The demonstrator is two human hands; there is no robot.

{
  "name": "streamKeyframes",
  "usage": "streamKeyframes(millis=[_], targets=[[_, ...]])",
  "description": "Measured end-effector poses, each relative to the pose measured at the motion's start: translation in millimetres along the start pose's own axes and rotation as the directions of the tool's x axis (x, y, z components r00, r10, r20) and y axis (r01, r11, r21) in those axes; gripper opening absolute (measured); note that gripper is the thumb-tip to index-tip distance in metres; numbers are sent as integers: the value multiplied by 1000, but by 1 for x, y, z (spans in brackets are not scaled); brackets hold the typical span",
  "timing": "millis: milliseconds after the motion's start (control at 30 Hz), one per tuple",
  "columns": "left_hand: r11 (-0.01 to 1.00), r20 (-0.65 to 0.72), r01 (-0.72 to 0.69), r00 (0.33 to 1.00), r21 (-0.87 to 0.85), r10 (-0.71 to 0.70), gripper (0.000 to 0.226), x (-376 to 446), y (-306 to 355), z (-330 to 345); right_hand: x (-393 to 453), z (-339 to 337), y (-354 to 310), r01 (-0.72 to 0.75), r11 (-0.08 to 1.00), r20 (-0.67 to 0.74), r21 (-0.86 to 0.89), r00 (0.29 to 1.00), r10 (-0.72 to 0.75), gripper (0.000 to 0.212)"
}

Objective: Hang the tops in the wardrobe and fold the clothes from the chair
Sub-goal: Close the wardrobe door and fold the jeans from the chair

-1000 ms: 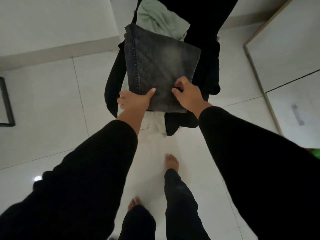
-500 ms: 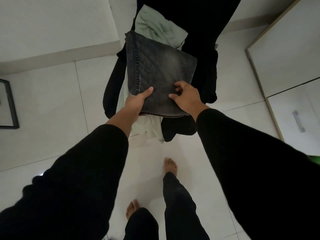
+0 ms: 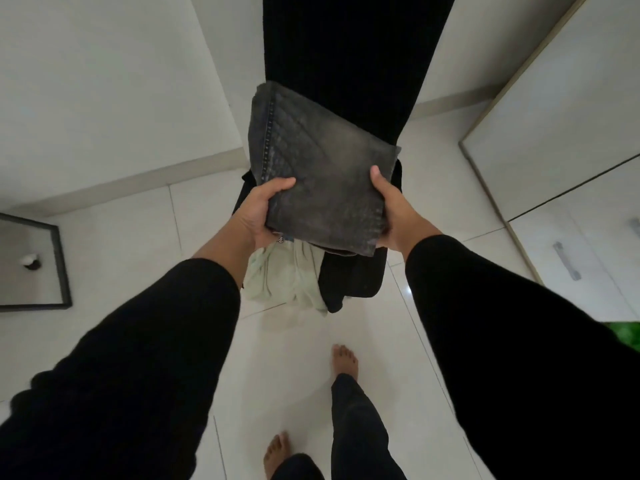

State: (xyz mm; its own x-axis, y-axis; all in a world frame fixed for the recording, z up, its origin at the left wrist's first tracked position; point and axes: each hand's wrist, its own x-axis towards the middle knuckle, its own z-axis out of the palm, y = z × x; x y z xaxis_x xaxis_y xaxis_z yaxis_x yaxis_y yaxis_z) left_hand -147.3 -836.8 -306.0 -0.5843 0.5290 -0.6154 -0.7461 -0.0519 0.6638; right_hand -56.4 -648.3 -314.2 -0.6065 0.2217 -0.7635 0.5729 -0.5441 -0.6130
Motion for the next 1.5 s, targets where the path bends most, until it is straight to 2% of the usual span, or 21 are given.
streamKeyframes(millis=[67, 133, 200, 233, 300, 367, 467, 533, 633, 700, 767, 867, 967, 1067, 1167, 1333, 1400, 1500], targets=[[999, 59, -20, 998, 48, 17, 48, -25, 20, 8, -26, 11, -7, 82, 984, 87, 159, 992, -96, 72], [995, 122, -32, 992, 93, 20, 44, -52, 39, 16, -55, 20, -12, 109, 963, 117, 247, 983, -141, 57], [988, 174, -54, 984, 143, 29, 49, -80, 56, 21, -85, 25, -16, 112, 958, 81, 263, 987, -137, 60], [981, 203, -71, 979, 178, 34, 60, -95, 64, 24, -101, 27, -16, 129, 955, 42, 266, 988, -146, 64], [961, 277, -114, 960, 250, 42, 82, -127, 79, 28, -137, 28, -17, 198, 940, -9, 276, 979, -203, 71], [941, 333, -147, 942, 304, 39, 86, -158, 95, 36, -174, 31, -17, 265, 910, -7, 319, 961, -278, 67], [894, 407, -207, 913, 397, 30, 90, -209, 119, 60, -234, 28, -16, 376, 823, 6, 426, 909, -418, 55], [841, 431, -244, 902, 483, 15, 96, -235, 132, 83, -269, 22, -16, 443, 755, -38, 483, 872, -488, 53], [785, 435, -314, 898, 534, 63, 107, -263, 139, 128, -319, 3, -17, 532, 603, -127, 594, 803, -583, 39], [778, 430, -344, 897, 526, 106, 98, -271, 133, 164, -350, -19, -20, 593, 498, -203, 632, 748, -632, 24], [802, 419, -352, 897, 482, 142, 75, -273, 118, 206, -377, -46, -22, 645, 406, -284, 648, 698, -657, 17], [907, 435, -303, 887, 292, 156, 49, -271, 81, 276, -407, -93, -24, 707, 306, -419, 638, 652, -632, 18], [963, 517, -189, 853, 192, 64, 46, -269, 25, 350, -436, -152, -19, 770, 216, -551, 601, 594, -586, 22], [956, 592, -78, 798, 283, -110, 52, -264, -39, 416, -463, -226, -10, 824, 140, -672, 549, 535, -511, 33], [907, 618, -33, 742, 420, -259, 58, -262, -97, 479, -485, -299, 4, 865, 82, -774, 495, 482, -409, 39], [867, 653, -130, 713, 480, -255, 34, -264, -178, 588, -512, -409, 29, 878, -14, -840, 479, 453, -298, 21], [834, 645, -155, 712, 529, -277, 20, -261, -205, 626, -518, -447, 39, 880, -13, -853, 474, 456, -254, 24], [785, 623, -199, 730, 587, -281, 31, -240, -240, 683, -522, -498, 47, 882, 19, -863, 470, 464, -202, 28]])
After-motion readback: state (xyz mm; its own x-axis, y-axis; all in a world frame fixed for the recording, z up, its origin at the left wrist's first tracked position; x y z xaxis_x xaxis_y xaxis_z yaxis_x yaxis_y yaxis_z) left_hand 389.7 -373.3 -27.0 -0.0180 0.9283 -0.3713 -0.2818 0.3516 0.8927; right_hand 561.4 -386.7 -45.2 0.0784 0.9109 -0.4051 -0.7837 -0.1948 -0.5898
